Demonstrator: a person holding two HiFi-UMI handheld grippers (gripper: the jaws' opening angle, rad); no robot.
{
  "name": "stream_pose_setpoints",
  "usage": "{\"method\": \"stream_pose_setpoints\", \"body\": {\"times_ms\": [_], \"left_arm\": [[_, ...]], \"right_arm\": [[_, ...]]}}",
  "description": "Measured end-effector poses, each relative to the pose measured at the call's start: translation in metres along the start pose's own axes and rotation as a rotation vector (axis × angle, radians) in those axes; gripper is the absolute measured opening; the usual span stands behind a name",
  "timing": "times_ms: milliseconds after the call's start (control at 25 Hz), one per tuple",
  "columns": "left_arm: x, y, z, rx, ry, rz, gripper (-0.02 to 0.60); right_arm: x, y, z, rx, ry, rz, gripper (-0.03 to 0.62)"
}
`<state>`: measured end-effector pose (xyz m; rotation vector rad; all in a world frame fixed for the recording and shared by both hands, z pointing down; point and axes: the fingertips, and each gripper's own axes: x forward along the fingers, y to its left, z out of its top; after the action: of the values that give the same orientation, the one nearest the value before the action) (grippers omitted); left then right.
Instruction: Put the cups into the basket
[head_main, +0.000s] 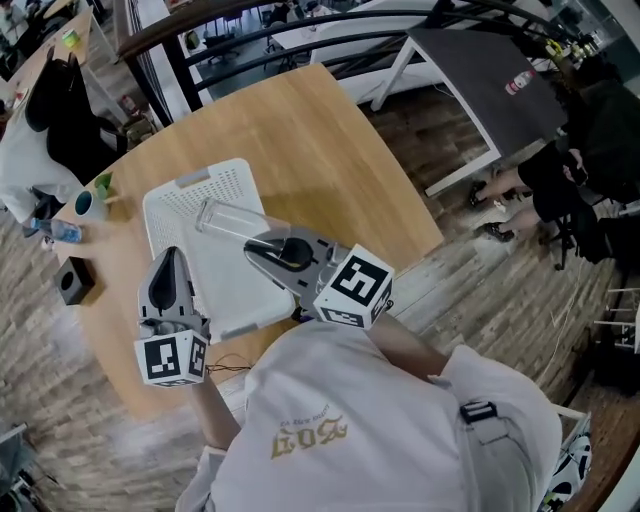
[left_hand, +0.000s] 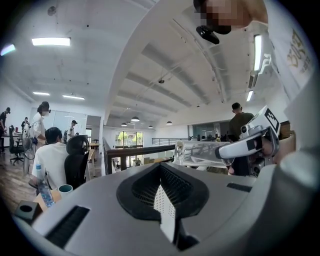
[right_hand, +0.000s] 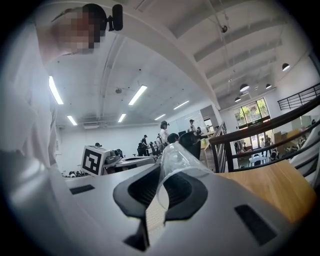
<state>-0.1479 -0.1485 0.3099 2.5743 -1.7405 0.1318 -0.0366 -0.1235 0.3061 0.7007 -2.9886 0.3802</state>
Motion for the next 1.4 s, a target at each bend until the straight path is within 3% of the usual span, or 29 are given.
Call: {"method": "stream_pose_setpoints", "body": {"times_ms": [160, 320, 480, 760, 1280, 1400], "left_arm": [[-0.002, -0.001, -0.011, 0.029, 0.049, -0.013, 0.006], [0.000, -0.006, -0.034, 0.084, 0.165, -0.055, 0.006], [0.003, -0.015, -0.062, 0.284, 0.310, -0.098, 0.006], [0.001, -0.026, -0.105, 0.551, 0.509, -0.180, 0.006], [-0.005, -0.028, -0.146, 0.689, 0.654, -0.311, 0.006], [-0.006, -0.025, -0.158, 0.754, 0.694, -0.354, 0.006]], "right_arm": [[0.002, 0.000, -0.007, -0.023, 0.036, 0.007, 0.026], [0.007, 0.003, -0.015, -0.077, 0.088, 0.005, 0.026], [0.016, 0.010, -0.027, -0.173, 0.175, -0.014, 0.026], [0.032, 0.023, -0.060, -0.330, 0.350, 0.014, 0.026], [0.039, 0.015, -0.108, -0.413, 0.641, 0.035, 0.026], [0.044, 0.014, -0.118, -0.452, 0.708, 0.049, 0.026]]}}
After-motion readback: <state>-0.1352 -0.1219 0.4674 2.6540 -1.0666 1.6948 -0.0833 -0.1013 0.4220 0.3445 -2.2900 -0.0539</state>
